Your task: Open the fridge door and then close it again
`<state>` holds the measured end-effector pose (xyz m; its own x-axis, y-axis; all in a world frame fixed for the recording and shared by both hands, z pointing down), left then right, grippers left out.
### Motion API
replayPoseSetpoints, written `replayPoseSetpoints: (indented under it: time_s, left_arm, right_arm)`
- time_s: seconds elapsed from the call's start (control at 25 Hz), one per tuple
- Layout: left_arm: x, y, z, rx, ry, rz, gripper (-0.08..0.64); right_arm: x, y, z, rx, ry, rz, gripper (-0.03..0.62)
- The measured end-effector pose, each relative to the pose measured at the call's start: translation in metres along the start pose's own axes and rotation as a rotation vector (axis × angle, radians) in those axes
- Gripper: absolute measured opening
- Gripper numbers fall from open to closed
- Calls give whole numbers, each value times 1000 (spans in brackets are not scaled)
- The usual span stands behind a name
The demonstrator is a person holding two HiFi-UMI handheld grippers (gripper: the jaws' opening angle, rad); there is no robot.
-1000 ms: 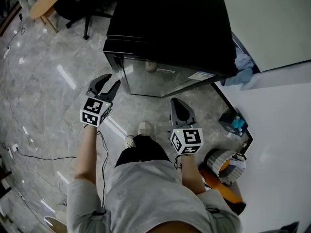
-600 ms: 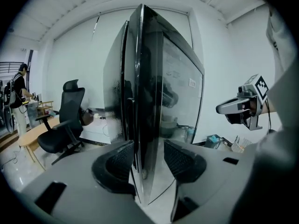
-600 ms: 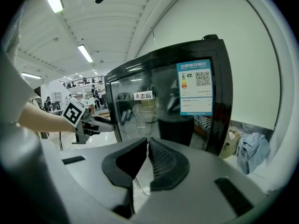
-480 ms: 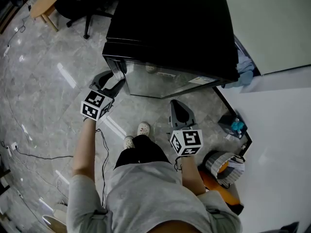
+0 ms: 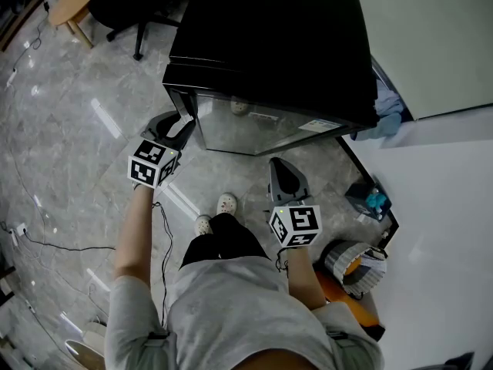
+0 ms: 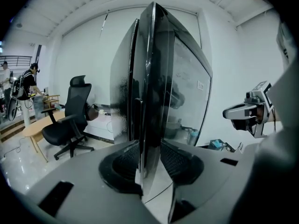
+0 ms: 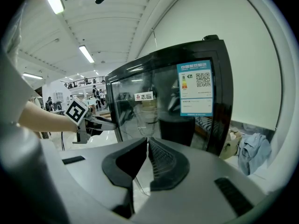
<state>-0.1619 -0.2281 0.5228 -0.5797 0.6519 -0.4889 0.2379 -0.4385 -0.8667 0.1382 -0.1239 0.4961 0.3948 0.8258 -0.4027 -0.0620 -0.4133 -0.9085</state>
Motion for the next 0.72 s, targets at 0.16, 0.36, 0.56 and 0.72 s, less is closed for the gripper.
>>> replayPoseSetpoints:
  time_s: [0.16,0.36,0.56,0.72]
  left_arm:
    - [3,-1,-5,2,31,20,143]
    - [6,0,-10,0,41,25,141]
    - [30,-21,-34,-7,36,-6,127]
    - [49,-33,-54,-8,40,-11,117]
  right_arm:
    - [6,-2,-1,-2,-4,-6,25]
    - [10,-1,-1,-5,-10,-12,26]
    - [10,1,-2,1,-11,-21,25]
    - [16,3,6,8,-5,-31,26]
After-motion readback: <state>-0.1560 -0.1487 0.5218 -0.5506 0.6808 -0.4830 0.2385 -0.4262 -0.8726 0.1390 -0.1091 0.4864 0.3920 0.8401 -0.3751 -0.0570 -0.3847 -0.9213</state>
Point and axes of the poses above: the fingertips, and each gripper's own axes: x backward along the fingers, z to its left, y out of its top, the point moved 9 cm from there along x, backward along the fingers, and after that the axes turned 1 degree about -y, right-handed, at the moved point
